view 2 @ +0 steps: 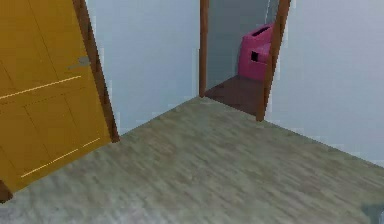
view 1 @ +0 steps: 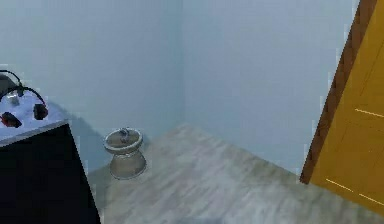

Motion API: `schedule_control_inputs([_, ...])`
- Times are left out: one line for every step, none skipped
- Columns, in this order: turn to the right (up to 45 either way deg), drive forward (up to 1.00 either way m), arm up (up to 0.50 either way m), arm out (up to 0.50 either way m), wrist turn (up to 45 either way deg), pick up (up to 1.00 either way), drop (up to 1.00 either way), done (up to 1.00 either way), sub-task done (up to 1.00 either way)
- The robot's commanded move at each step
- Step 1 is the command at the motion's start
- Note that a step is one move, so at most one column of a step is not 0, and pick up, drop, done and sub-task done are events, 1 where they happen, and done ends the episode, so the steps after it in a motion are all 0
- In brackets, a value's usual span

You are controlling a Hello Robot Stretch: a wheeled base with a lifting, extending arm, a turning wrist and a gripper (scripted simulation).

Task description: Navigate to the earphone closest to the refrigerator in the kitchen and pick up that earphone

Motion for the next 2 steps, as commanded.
schedule_control_inputs([-6.0,0.0,0.0,0.0,0.0,0.0,0.0,0.0,0.0])
schedule_control_inputs([0.0,0.55,0.0,0.0,0.0,0.0,0.0,0.0,0.0])
